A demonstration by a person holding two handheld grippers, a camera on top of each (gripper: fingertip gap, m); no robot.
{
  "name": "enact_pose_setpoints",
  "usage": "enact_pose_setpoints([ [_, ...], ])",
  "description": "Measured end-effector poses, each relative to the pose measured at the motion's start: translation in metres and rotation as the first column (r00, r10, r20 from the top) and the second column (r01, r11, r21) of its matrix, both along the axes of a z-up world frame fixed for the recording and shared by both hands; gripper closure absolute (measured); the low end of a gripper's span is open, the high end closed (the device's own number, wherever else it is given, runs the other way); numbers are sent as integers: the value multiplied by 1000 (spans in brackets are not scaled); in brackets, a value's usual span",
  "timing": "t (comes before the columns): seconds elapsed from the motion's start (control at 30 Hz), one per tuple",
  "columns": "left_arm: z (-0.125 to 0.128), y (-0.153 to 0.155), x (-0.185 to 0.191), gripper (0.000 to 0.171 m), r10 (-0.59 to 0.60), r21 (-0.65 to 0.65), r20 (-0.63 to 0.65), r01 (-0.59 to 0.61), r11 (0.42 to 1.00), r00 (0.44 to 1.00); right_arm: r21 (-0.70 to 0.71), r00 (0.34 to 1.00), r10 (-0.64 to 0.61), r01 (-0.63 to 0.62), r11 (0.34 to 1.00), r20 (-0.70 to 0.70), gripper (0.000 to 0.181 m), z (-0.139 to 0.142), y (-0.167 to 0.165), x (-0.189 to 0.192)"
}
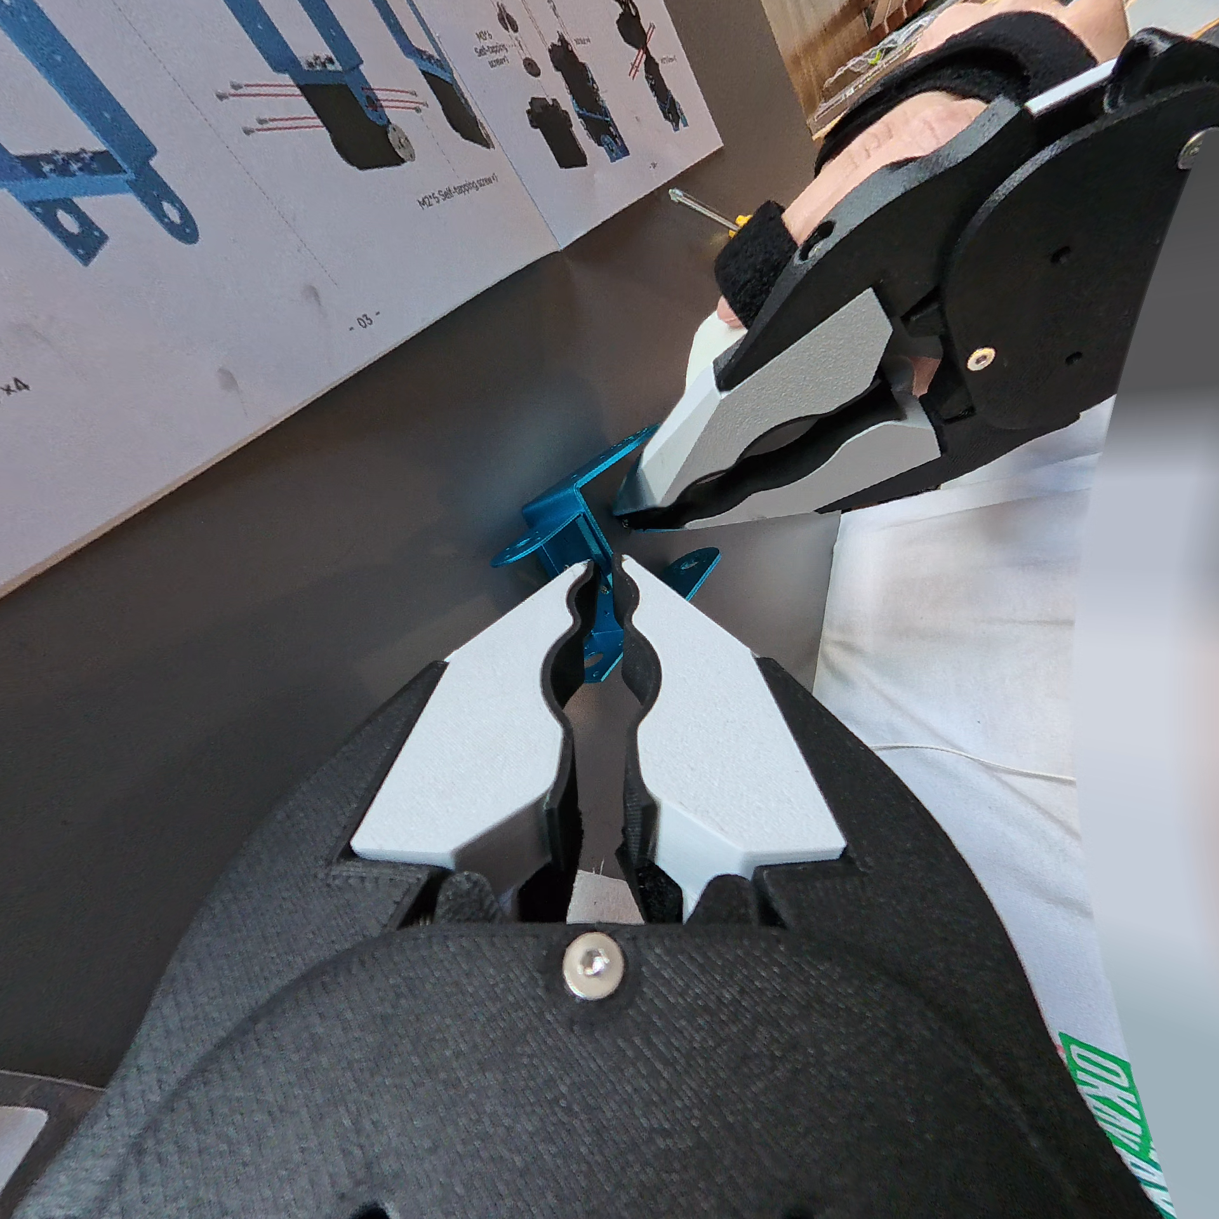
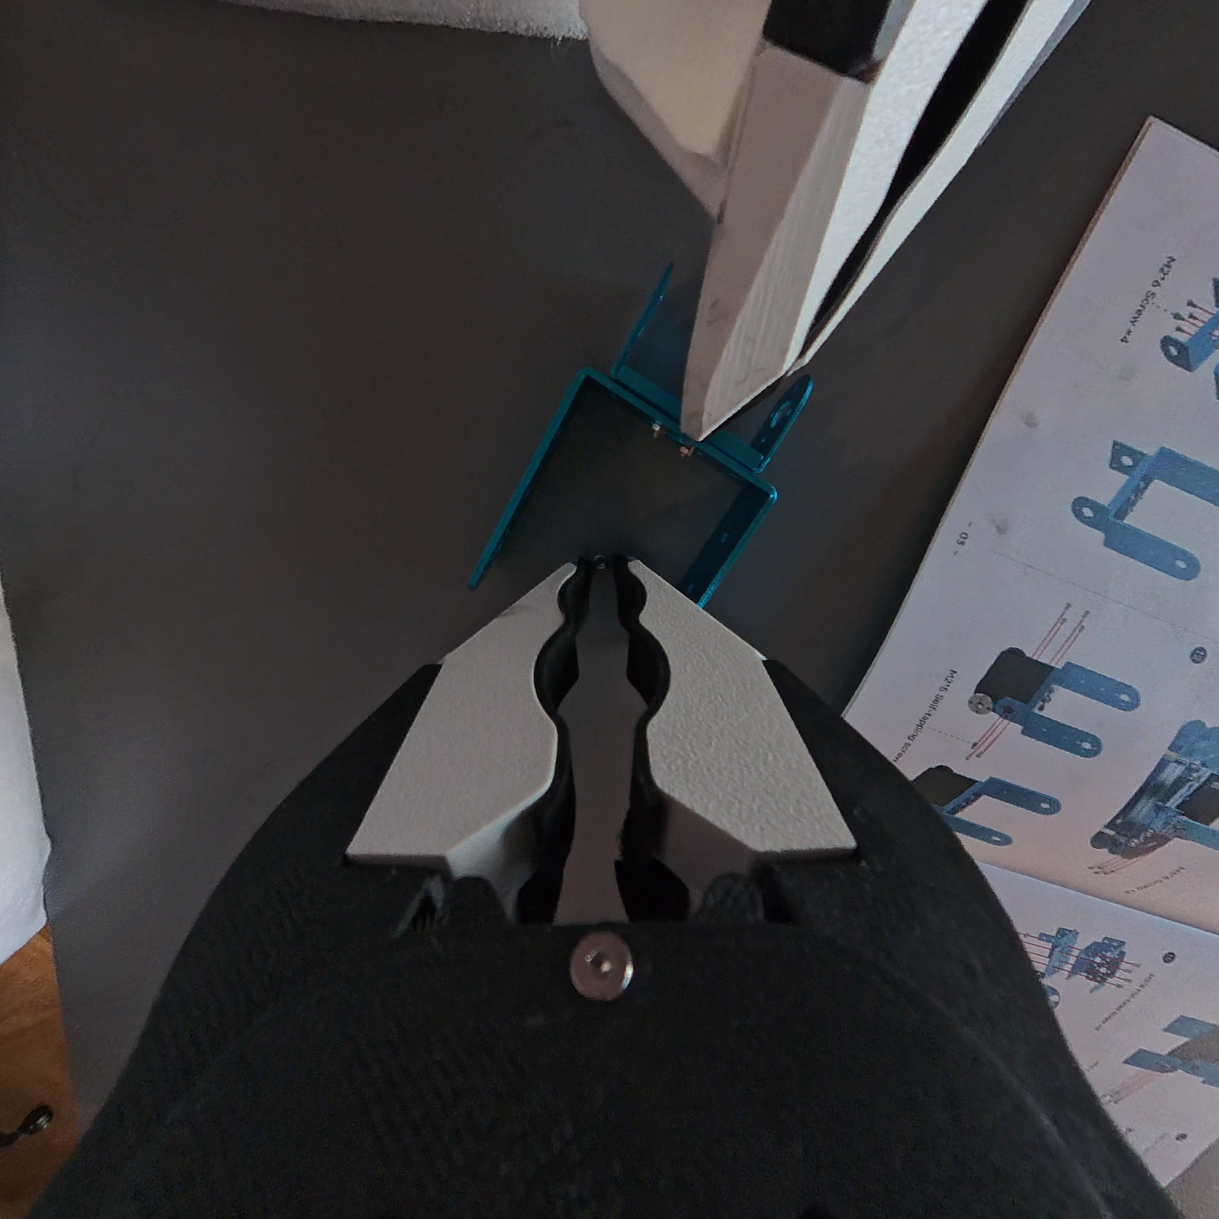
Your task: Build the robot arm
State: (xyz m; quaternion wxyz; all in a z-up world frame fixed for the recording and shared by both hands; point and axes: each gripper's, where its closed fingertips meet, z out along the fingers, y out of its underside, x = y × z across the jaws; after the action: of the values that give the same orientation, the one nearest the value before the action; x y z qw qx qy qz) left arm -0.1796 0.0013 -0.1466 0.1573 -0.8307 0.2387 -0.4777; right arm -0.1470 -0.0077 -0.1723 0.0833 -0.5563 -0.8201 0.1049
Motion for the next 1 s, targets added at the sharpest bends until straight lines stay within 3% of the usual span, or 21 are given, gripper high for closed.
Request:
enact_pose_setpoints([
  [0.8, 0, 0, 1, 169, -1, -2, 3, 1, 1000, 1000, -7, 1000, 17, -17, 1000, 23, 179, -1, -1, -2],
  [1.0, 0, 0, 1, 170, -2, -9, 11, 2, 1000, 1000, 61, 989, 61, -53, 997, -136, 179, 10, 0, -7],
])
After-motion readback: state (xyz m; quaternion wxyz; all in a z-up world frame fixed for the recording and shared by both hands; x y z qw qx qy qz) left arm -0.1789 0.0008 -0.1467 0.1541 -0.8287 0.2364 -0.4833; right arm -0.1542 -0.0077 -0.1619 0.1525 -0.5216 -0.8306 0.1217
